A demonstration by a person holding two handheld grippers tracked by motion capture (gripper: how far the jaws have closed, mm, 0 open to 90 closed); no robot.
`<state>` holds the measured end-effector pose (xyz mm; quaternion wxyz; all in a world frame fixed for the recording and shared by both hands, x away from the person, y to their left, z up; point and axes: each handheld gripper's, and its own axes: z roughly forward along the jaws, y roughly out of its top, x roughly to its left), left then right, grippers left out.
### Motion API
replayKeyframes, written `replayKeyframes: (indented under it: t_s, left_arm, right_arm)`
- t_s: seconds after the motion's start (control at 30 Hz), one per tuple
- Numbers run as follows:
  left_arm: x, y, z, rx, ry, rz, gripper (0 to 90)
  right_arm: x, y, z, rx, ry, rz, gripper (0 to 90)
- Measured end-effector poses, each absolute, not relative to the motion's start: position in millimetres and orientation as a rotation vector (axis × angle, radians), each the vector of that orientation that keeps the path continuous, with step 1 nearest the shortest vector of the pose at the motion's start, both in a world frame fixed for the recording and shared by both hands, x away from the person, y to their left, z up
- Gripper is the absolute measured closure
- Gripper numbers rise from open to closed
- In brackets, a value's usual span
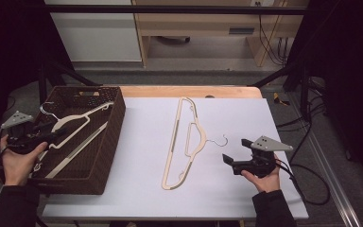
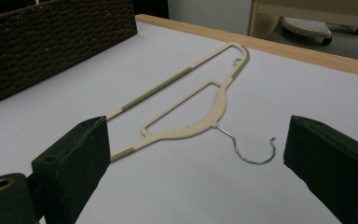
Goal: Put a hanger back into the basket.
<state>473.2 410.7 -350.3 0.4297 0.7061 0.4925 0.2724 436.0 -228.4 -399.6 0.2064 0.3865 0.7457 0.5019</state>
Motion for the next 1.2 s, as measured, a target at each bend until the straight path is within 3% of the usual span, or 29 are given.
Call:
replayKeyframes:
  t_s: [0.4, 0.67, 1.2]
  left_arm:
    - [452.1, 333.4, -341.4, 1.709, 0.996, 0.651, 11.6]
    - [440.2, 294.1, -355.4, 1.718, 0.942, 0.615, 8.5]
    - [426.4, 257.9, -356.4, 1.78, 0.836, 0.576, 8.6]
  right_arm:
    - [435.3, -230.6, -397.9, 1.074, 2.062, 1.409, 6.9]
    - [434.3, -231.3, -397.6, 1.067, 2.059, 1.413, 6.8]
    - [437.6, -228.5, -403.8, 1.072, 2.081, 1.386, 6.8]
